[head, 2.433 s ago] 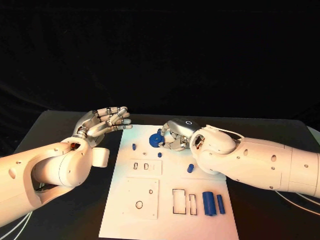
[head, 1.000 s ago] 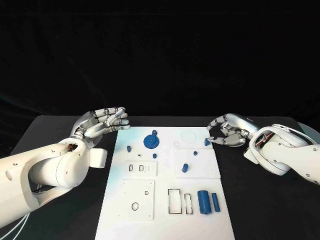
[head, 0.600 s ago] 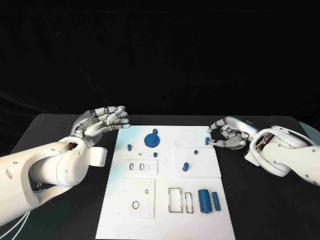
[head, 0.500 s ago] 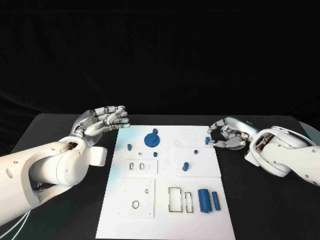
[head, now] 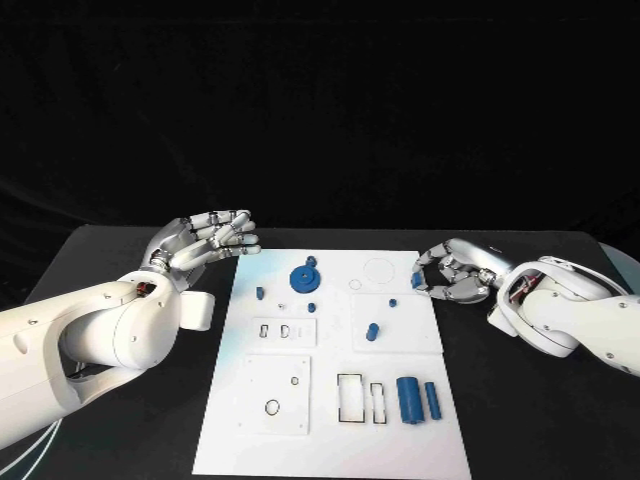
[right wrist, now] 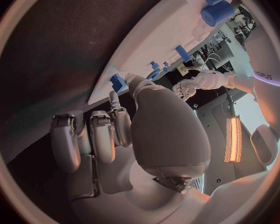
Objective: Assemble the parts on the task board
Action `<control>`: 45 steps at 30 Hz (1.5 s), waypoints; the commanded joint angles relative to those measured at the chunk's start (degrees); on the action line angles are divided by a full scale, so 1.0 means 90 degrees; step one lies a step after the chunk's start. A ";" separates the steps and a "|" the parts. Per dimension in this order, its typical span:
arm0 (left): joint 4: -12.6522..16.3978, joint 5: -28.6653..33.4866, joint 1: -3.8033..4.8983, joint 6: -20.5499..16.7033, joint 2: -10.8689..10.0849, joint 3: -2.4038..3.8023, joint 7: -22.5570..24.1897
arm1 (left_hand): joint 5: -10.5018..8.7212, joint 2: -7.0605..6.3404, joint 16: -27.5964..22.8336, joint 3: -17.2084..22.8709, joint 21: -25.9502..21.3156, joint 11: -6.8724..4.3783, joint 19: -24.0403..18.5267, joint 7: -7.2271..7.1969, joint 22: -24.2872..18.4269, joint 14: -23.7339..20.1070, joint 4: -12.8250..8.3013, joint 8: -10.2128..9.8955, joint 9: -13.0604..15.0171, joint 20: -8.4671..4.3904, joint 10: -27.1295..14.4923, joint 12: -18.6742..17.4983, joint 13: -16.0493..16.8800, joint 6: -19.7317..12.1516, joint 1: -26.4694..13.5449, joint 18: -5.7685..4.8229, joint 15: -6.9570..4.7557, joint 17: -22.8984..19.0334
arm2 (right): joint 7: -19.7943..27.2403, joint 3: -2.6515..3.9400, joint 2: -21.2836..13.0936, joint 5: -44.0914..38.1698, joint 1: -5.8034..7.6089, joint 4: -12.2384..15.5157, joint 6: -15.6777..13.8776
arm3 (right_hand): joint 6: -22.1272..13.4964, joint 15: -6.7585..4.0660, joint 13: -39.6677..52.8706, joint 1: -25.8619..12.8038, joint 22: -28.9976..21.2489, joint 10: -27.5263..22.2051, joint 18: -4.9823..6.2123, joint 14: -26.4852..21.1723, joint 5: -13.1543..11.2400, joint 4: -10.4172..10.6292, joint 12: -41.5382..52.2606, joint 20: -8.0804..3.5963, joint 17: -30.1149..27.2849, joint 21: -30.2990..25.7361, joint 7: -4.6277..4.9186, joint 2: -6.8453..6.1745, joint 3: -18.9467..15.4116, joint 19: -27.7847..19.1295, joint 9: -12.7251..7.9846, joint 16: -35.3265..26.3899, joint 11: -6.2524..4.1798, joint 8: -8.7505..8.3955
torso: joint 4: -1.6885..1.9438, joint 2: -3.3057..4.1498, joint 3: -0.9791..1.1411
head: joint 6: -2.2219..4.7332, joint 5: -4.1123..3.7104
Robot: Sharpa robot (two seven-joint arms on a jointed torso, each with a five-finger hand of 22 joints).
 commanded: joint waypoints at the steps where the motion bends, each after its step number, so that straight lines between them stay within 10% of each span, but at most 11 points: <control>1: 0.0004 0.0000 0.0007 0.0116 0.0007 0.0004 0.0040 | -0.0025 0.0000 -0.0037 0.0040 0.0029 0.0005 0.0011 0.0226 -0.0010 -0.0044 -0.0011 0.0002 -0.0008 -0.0005 0.0032 -0.0031 -0.0006 0.0029 0.0085 0.0030 -0.0011 0.0011 | 0.0041 -0.0001 0.0023 -0.0016 -0.0016 -0.0013 0.0091 | 0.0092 0.0017 0.0732 0.0053 0.1502 0.0049 -0.0080 0.0649 0.0033 -0.0004 0.0047 -0.0002 0.1621 0.0010 -0.0006 0.0056 0.0052 0.0498 0.0019 0.0044 -0.0011 0.0069 | -0.0001 -0.0001 0.0000 | 0.0001 0.0001; 31: -0.0006 -0.0001 0.0007 0.0115 -0.0001 0.0004 0.0009 | -0.0023 0.0001 -0.0039 0.0048 0.0029 0.0006 0.0008 0.0227 -0.0012 -0.0045 -0.0012 0.0001 -0.0010 -0.0005 0.0035 -0.0040 -0.0006 0.0030 0.0098 0.0030 -0.0012 0.0017 | -0.0159 0.0001 0.0128 -0.0136 -0.0031 -0.0043 -0.0318 | 0.0725 -0.0189 0.0886 0.0183 0.1649 0.0219 -0.0131 0.0662 -0.0041 -0.0124 0.0194 -0.0175 0.1677 0.0157 -0.0291 0.0443 0.0427 0.0639 0.0226 0.0060 -0.0258 0.0498 | -0.0002 -0.0007 0.0008 | -0.0015 0.0004; 45: -0.0043 -0.0003 0.0006 0.0117 0.0010 0.0004 0.0005 | -0.0023 0.0001 -0.0039 0.0048 0.0029 0.0006 0.0008 0.0227 -0.0012 -0.0045 -0.0012 0.0001 -0.0010 -0.0005 0.0035 -0.0040 -0.0006 0.0030 0.0098 0.0030 -0.0012 0.0017 | -0.0599 0.0028 0.0050 -0.0701 0.0048 0.0756 -0.1063 | 0.0772 -0.0260 0.0873 0.0144 0.1677 0.0227 -0.0141 0.0662 -0.0021 -0.0181 0.0175 -0.0251 0.1677 0.0186 -0.0365 0.0596 0.0548 0.0666 0.0325 0.0060 -0.0330 0.0644 | -0.0003 -0.0028 -0.0007 | -0.0011 0.0020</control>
